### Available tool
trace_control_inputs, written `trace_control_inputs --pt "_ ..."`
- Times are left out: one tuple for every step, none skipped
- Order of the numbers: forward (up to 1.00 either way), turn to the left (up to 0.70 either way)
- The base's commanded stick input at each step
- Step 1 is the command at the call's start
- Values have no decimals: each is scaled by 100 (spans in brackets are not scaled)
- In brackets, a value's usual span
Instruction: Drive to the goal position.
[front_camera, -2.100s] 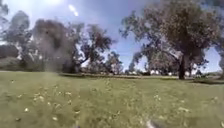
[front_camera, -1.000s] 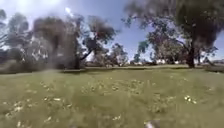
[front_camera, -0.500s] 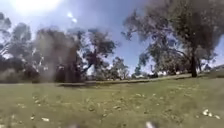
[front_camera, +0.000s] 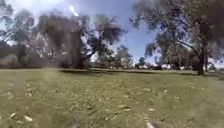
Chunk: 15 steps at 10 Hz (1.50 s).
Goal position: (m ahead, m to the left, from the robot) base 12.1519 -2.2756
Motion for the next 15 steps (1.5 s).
trace_control_inputs --pt "100 0" --pt "100 0" --pt "100 0" --pt "100 0" --pt "100 0" --pt "100 0" --pt "100 0" --pt "100 0" --pt "100 0" --pt "100 0" --pt "98 -3" --pt "90 -19" --pt "85 0" --pt "85 0" --pt "85 0"
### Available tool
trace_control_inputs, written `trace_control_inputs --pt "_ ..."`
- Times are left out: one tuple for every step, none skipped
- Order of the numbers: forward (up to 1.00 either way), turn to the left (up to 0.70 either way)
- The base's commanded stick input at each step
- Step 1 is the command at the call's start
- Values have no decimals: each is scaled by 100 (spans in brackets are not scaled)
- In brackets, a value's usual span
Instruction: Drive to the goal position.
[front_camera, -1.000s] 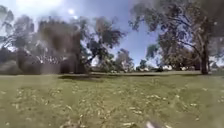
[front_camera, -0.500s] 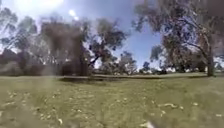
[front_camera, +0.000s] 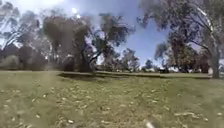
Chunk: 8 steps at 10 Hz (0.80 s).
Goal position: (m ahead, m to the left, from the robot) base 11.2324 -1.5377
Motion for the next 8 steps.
trace_control_inputs --pt "85 0" --pt "85 0" --pt "85 0" --pt "85 0" --pt "85 0" --pt "85 0" --pt "85 -27" --pt "85 -27"
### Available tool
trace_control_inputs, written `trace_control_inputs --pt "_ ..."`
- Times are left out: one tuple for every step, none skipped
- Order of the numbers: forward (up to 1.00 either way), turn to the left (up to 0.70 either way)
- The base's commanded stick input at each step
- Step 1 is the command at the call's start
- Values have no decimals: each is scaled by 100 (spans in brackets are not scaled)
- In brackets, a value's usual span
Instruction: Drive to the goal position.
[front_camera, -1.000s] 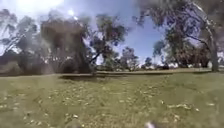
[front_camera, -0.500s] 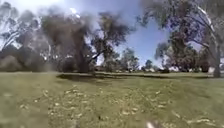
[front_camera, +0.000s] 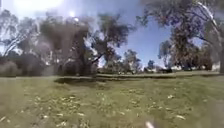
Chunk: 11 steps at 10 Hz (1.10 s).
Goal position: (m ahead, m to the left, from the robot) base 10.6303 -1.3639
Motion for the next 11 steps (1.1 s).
trace_control_inputs --pt "85 -20" --pt "85 -5" --pt "85 0" --pt "85 0" --pt "85 -14" --pt "85 0" --pt "85 0" --pt "85 -27" --pt "85 -27" --pt "85 0" --pt "85 0"
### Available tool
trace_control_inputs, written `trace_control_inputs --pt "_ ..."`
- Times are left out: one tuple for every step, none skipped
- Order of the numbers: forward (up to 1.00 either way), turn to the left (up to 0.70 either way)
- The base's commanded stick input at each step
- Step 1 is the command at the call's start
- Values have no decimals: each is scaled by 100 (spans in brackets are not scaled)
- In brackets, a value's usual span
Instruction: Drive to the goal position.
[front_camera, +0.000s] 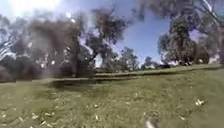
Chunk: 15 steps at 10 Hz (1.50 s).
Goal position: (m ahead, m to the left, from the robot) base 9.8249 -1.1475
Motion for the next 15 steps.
trace_control_inputs --pt "85 0" --pt "85 0" --pt "85 0" --pt "85 0" --pt "85 0" --pt "85 0" --pt "85 0" --pt "85 0" --pt "85 0" --pt "85 0" --pt "85 0" --pt "85 0" --pt "85 0" --pt "85 0" --pt "85 0"
